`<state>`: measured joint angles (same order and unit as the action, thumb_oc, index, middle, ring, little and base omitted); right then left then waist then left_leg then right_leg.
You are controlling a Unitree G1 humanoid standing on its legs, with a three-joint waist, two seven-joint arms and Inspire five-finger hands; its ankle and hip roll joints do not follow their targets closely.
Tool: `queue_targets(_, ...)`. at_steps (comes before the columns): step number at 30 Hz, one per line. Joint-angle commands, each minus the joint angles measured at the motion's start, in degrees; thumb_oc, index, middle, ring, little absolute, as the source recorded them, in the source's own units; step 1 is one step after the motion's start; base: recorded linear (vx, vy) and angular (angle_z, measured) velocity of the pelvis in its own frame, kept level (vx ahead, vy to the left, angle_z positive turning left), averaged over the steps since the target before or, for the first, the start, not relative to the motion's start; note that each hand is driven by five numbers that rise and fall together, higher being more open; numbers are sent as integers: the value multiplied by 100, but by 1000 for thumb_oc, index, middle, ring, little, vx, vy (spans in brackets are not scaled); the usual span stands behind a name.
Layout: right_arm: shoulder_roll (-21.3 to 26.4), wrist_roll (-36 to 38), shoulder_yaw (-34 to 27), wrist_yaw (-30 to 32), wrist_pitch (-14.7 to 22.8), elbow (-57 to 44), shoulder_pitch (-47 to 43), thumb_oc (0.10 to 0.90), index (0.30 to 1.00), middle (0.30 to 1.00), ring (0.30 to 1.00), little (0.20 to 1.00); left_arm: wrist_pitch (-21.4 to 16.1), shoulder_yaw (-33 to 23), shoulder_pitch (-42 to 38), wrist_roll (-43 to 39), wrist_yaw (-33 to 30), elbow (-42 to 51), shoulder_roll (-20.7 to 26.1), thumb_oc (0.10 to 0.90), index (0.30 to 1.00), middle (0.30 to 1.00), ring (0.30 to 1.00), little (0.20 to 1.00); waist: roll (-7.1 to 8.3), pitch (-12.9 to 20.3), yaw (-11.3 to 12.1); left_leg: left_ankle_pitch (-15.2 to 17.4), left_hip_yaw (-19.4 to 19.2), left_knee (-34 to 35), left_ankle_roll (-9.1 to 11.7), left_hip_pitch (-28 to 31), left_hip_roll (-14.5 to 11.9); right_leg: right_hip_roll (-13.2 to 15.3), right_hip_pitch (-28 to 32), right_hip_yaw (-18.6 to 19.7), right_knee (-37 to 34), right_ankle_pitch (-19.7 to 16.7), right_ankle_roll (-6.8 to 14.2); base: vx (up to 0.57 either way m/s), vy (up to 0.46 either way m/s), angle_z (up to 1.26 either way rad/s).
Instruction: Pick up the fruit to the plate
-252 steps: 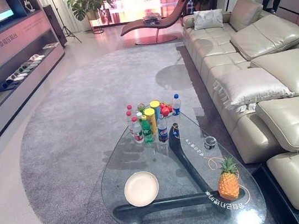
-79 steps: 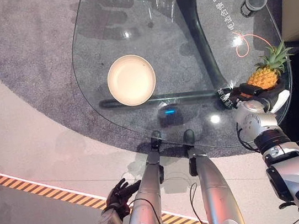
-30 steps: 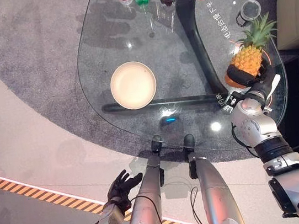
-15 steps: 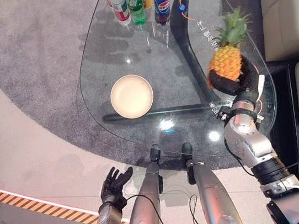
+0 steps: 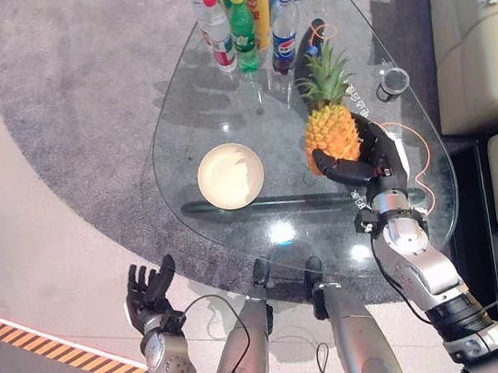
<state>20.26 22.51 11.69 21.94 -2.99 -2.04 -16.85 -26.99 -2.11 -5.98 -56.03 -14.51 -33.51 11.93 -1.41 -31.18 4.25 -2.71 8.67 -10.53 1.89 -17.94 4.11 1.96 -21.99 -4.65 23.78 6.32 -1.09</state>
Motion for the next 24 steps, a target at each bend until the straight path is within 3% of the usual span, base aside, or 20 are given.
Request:
queue_targets(1, 96, -234, -173, -410, 1091, -1345, -141, 100, 300, 300, 300, 200, -664, -379, 325, 681, -88, 993, 527, 800, 900, 900, 900, 900, 211, 552, 2, 425, -16, -710, -284, 70, 298, -145, 866, 3, -855, -220, -62, 20, -21, 9)
queue_targets(6, 59, -228, -34, -864, 1179, -1483, 120, 100, 300, 300, 300, 200, -629, -374, 412, 1030, -1, 2172, 669, 800, 900, 900, 900, 900, 258, 702, 127, 411, 83, -623, -288, 243, 316, -139, 1104, -103, -945, -196, -63, 45, -48, 13)
queue_targets(9, 65, -248, 125, -1124, 1161, -1526, 159, 100, 300, 300, 300, 200, -421, -308, 405, 1164, 239, 2772, 745, 800, 900, 900, 900, 900, 294, 775, 188, 407, 130, -573, -292, 332, 329, -147, 1215, -146, -992, -185, -64, 35, -47, 9)
queue_targets(13, 119, -240, 309, -1462, 1154, -1545, 151, 100, 300, 300, 300, 200, 93, -71, 380, 1079, 968, 3574, 817, 800, 900, 900, 900, 900, 323, 846, 273, 410, 179, -536, -297, 437, 342, -157, 1383, -212, -1067, -175, -74, 23, -28, 12)
queue_targets(19, 245, -276, 438, -1610, 1177, -1508, 140, 100, 300, 300, 300, 200, 1206, 390, 321, 572, 2273, 4351, 1069, 800, 900, 900, 900, 900, 292, 885, 281, 414, 166, -526, -303, 540, 323, -161, 1513, -257, -1079, -172, -62, 15, -3, 2)
queue_targets(24, 300, -361, 485, -1644, 1300, -1479, 162, 100, 300, 300, 300, 200, 1516, 611, 274, 353, 2725, 4595, 1196, 800, 900, 900, 900, 900, 245, 892, 225, 423, 129, -525, -313, 585, 324, -164, 1549, -216, -1097, -181, -52, 0, 0, 0)
